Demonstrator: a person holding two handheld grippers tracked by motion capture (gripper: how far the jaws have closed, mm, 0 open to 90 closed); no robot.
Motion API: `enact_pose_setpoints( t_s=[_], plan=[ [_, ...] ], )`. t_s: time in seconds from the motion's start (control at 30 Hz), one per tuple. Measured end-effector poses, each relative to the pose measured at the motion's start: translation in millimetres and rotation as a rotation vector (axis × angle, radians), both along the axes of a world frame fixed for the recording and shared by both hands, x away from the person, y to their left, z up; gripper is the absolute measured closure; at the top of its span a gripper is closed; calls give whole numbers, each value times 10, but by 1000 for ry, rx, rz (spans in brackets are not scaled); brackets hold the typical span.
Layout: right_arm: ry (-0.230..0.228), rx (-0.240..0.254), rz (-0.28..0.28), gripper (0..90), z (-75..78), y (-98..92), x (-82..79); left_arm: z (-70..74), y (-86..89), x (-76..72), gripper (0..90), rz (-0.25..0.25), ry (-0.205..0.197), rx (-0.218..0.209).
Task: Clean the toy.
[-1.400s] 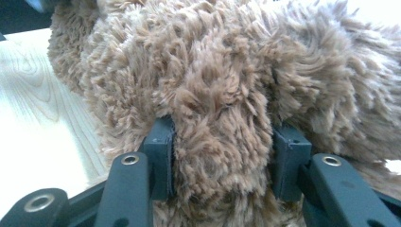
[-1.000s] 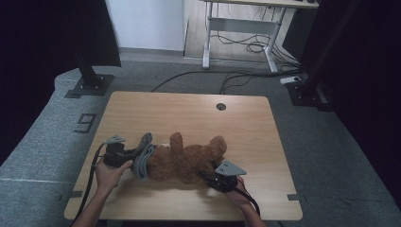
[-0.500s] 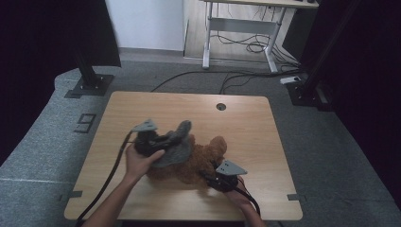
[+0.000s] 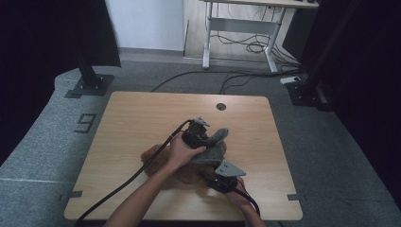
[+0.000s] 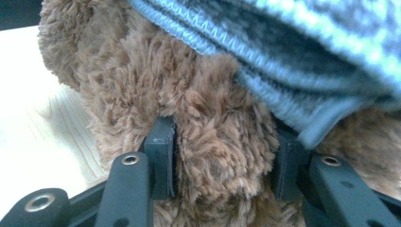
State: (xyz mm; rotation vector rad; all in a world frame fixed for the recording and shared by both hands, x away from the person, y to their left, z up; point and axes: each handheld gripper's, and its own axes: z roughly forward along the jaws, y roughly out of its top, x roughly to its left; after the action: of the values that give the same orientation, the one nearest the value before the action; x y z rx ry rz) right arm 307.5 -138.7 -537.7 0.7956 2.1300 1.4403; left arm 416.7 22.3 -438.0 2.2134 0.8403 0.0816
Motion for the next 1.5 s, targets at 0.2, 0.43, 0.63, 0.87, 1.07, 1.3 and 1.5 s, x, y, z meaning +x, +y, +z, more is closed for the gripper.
enact_pose_setpoints(
  t_s=[0.2,0.43,0.63,0.87,1.07,1.3,1.5],
  plan=[
    [0,-6,3,525,4,2,-11,-9,406,-8,760,73,-38,1],
    [6,-3,-4,525,-1,-3,6,6,1141,-172,759,160,-79,-109],
    [4,-6,-17,525,-6,7,10,-1,1544,-376,759,197,-106,-181],
    [4,-10,-32,525,-14,3,26,-153,1948,-718,759,220,-101,-256],
    [-9,-20,-71,526,-27,-2,105,-244,1819,-674,759,212,-96,-262],
    [1,0,-128,547,-21,-34,247,-386,1625,-451,770,241,-85,-292],
    [73,79,-34,454,51,-229,138,-441,1657,-649,777,195,-104,-307]
  ],
)
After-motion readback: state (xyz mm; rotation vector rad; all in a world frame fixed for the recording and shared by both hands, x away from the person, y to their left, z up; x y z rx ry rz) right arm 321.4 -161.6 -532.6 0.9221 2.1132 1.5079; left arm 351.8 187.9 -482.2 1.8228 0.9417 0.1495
